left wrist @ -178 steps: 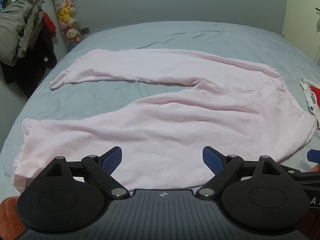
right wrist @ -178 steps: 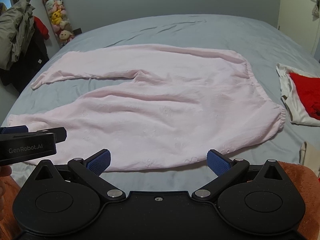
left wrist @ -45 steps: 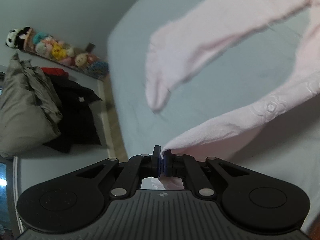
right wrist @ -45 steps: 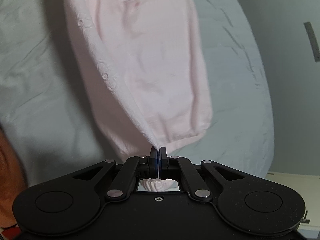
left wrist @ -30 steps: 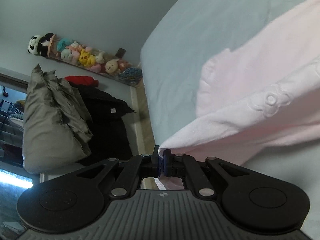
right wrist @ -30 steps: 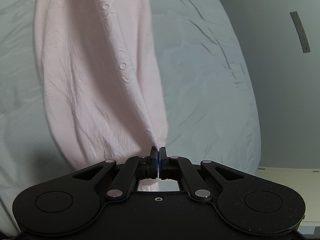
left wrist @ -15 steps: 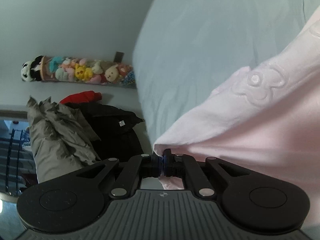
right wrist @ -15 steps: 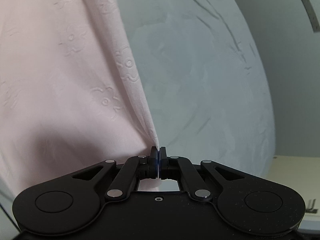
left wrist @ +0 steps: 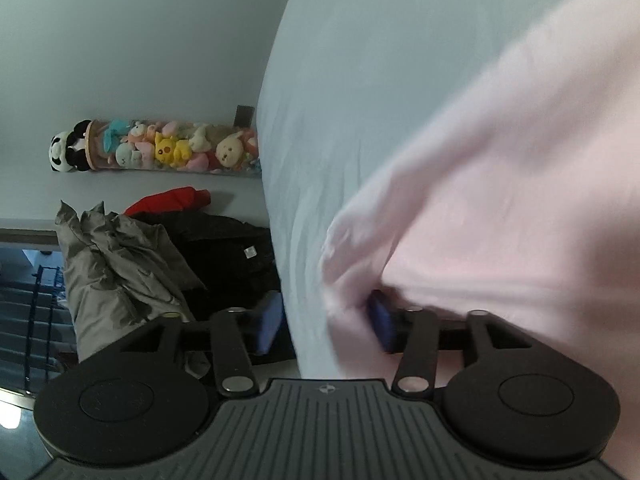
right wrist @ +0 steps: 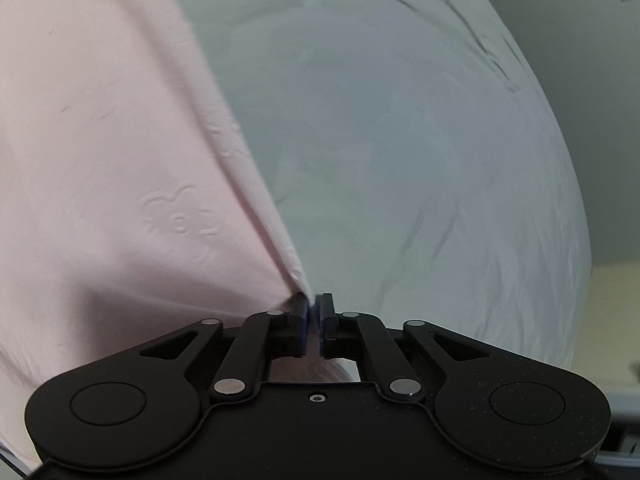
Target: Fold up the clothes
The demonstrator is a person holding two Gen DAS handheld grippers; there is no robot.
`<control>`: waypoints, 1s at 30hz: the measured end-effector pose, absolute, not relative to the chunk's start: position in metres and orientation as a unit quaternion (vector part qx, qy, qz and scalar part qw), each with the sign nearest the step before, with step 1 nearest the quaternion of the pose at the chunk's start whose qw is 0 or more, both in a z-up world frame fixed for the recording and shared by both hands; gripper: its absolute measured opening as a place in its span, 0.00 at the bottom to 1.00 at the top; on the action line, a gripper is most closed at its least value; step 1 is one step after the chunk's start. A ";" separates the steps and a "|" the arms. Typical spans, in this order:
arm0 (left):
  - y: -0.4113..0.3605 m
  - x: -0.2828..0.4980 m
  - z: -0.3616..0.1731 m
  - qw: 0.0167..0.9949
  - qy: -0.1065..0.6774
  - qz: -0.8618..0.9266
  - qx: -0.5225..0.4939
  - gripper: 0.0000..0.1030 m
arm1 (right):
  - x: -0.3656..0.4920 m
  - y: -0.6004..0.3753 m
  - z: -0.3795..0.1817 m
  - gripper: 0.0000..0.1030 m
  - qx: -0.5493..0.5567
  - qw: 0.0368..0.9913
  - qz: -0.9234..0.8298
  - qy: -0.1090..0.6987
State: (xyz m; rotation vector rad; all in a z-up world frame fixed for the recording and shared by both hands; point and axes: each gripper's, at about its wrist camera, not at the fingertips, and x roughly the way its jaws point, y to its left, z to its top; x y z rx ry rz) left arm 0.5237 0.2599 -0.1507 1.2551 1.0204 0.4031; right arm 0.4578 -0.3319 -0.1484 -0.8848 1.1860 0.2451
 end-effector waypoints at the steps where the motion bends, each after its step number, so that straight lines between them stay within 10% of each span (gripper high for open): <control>1: 0.264 0.521 -0.149 0.671 0.455 0.182 0.557 0.61 | 0.459 -0.336 -0.146 0.24 -0.397 0.736 0.100 0.539; 30: 0.235 0.493 -0.024 0.721 0.370 0.232 0.538 0.73 | 0.374 -0.340 -0.092 0.34 -0.372 0.736 0.064 0.562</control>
